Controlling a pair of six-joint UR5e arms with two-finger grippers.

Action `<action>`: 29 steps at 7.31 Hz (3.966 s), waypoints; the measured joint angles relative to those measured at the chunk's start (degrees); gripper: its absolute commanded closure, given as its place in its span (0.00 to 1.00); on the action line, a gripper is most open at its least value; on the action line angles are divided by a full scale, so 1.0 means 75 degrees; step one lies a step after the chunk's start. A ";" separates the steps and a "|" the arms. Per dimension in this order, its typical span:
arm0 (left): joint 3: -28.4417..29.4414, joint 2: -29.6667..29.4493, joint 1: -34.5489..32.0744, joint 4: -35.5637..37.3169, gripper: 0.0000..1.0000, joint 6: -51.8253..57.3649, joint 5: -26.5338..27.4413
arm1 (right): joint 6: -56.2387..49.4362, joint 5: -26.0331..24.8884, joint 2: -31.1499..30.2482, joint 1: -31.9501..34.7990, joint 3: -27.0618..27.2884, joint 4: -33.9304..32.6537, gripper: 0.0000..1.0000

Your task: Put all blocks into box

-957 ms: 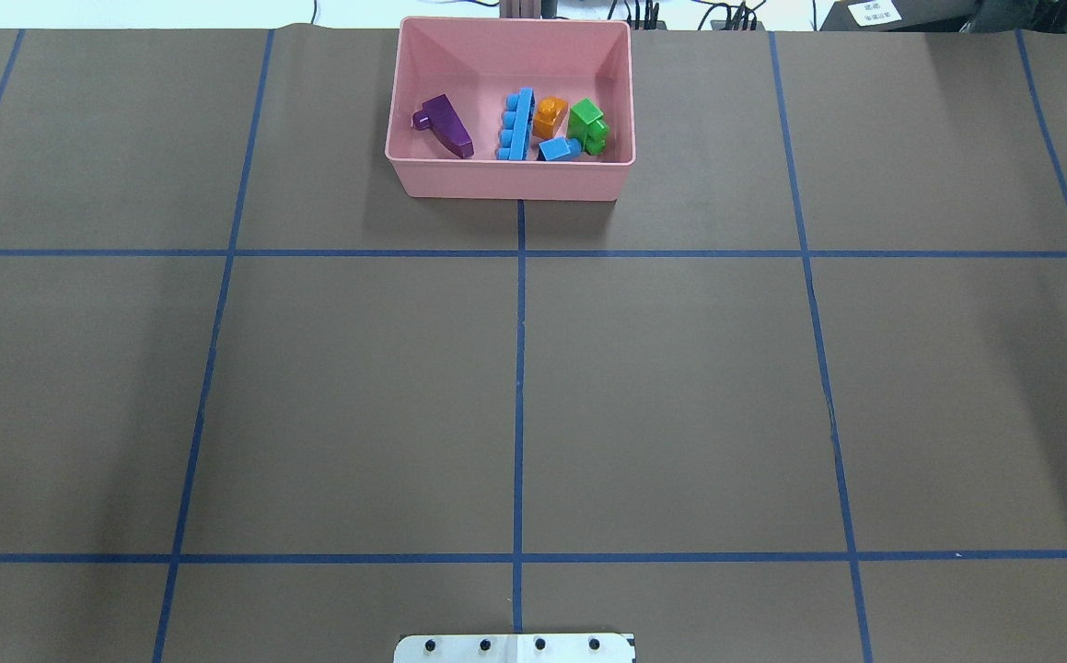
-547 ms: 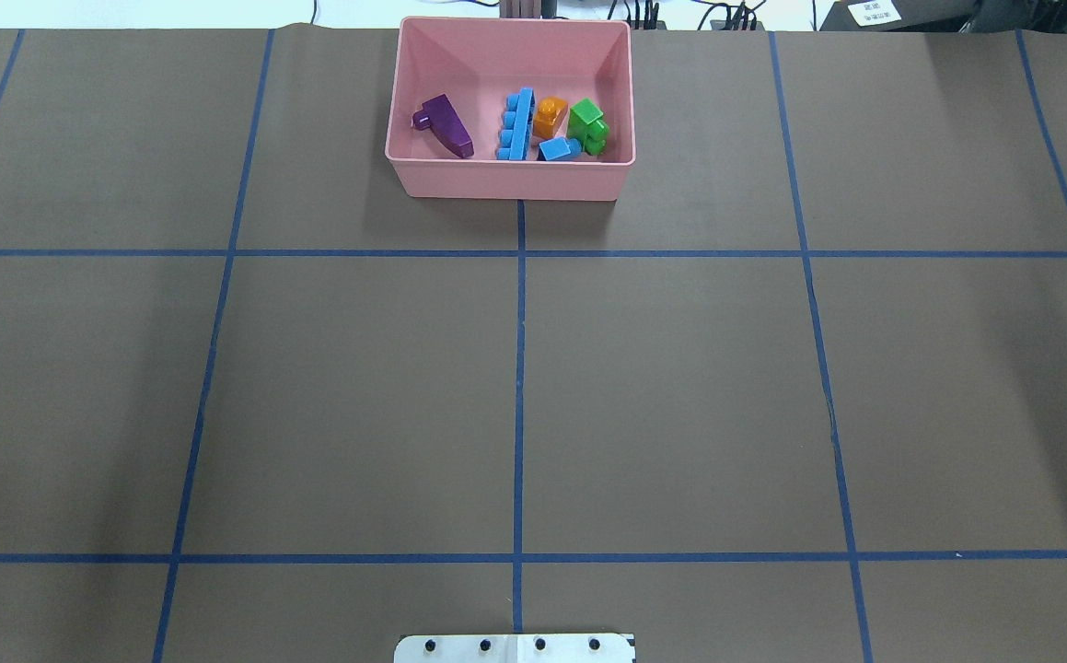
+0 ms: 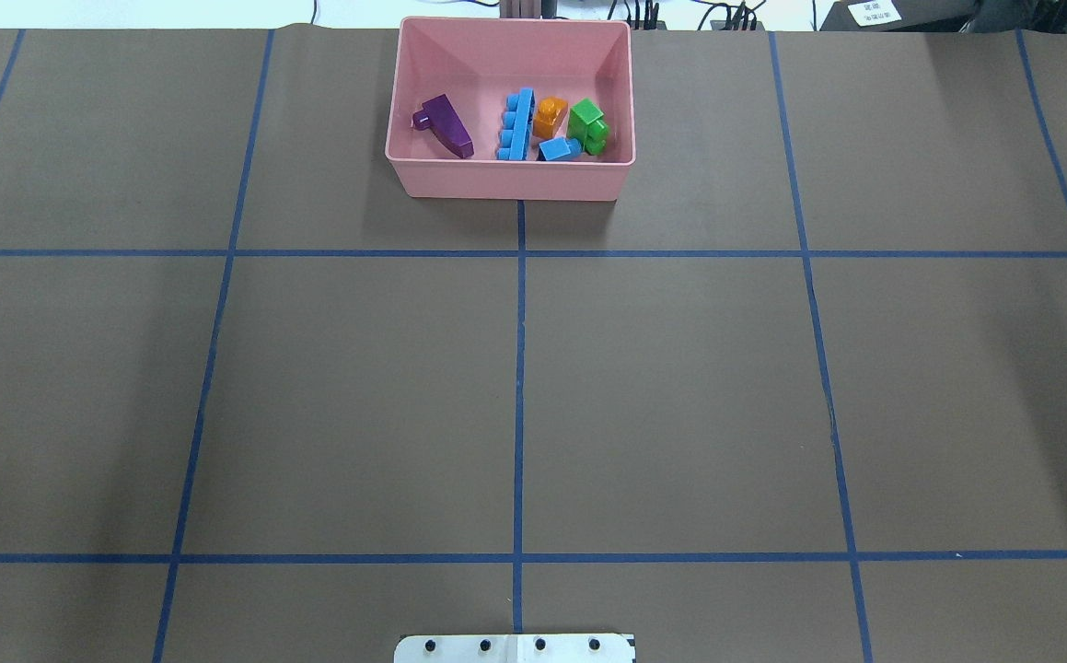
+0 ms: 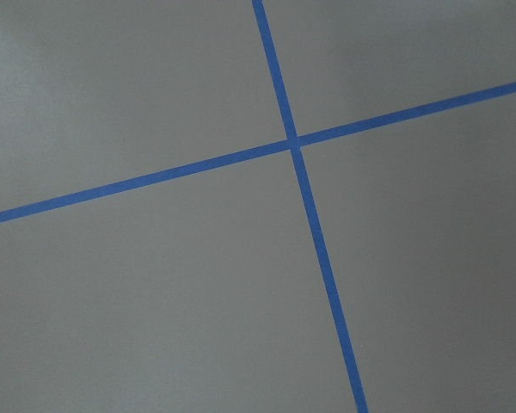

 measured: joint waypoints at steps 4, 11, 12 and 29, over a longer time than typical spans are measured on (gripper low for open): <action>0.0003 0.0000 0.0003 0.0003 0.00 0.0000 -0.0007 | 0.0026 -0.0007 0.0010 0.0000 0.0003 0.0017 0.00; 0.0024 -0.0023 0.0011 0.0009 0.00 0.0000 -0.0012 | 0.0202 -0.0015 0.0014 -0.0042 -0.0005 0.0041 0.00; 0.0026 -0.0023 0.0012 0.0011 0.00 0.0000 -0.0012 | 0.0254 -0.0020 0.0014 -0.0045 -0.0005 0.0073 0.00; 0.0026 -0.0021 0.0010 0.0007 0.00 0.0000 -0.0012 | 0.0480 0.0075 0.0021 -0.0058 -0.0026 0.0147 0.00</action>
